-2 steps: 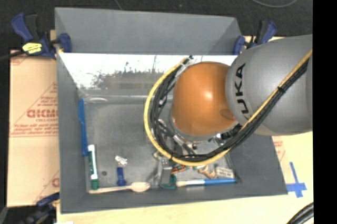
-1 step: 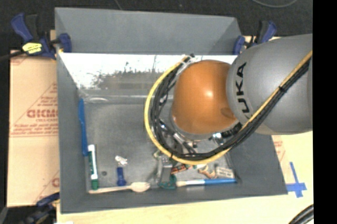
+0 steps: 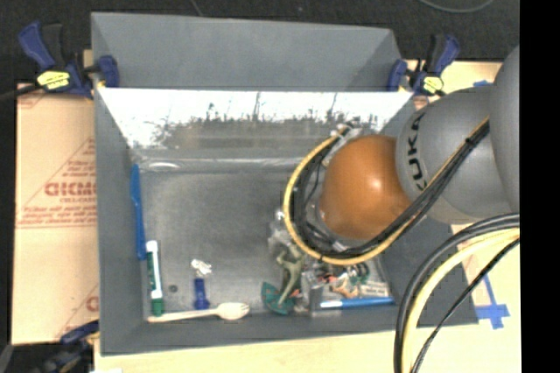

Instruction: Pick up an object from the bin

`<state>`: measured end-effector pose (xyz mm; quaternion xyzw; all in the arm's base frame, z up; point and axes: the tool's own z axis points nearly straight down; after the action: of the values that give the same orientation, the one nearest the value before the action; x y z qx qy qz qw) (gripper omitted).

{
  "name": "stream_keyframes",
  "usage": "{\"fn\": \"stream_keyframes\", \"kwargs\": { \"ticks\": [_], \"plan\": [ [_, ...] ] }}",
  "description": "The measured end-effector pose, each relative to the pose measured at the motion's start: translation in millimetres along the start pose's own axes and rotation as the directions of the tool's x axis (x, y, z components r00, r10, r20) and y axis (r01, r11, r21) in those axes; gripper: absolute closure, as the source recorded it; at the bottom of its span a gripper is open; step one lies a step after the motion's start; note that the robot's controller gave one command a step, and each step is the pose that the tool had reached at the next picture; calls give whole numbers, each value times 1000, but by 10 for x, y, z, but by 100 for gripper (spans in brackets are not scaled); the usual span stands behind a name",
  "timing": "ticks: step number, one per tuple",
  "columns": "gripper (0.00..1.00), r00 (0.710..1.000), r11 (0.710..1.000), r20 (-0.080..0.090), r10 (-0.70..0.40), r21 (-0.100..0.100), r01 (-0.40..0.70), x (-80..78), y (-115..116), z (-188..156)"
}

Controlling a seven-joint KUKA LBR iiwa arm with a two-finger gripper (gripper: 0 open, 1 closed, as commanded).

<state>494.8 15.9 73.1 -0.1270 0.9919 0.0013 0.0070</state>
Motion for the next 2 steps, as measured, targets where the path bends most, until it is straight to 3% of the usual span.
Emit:
{"fn": "stream_keyframes", "kwargs": {
  "ticks": [1, 2],
  "plan": [
    [0, 975, 975, -5, -222, -2, 222, 63, 102, -441],
    [0, 985, 985, -6, 173, 4, -173, -89, -559, -270]
  ]
}}
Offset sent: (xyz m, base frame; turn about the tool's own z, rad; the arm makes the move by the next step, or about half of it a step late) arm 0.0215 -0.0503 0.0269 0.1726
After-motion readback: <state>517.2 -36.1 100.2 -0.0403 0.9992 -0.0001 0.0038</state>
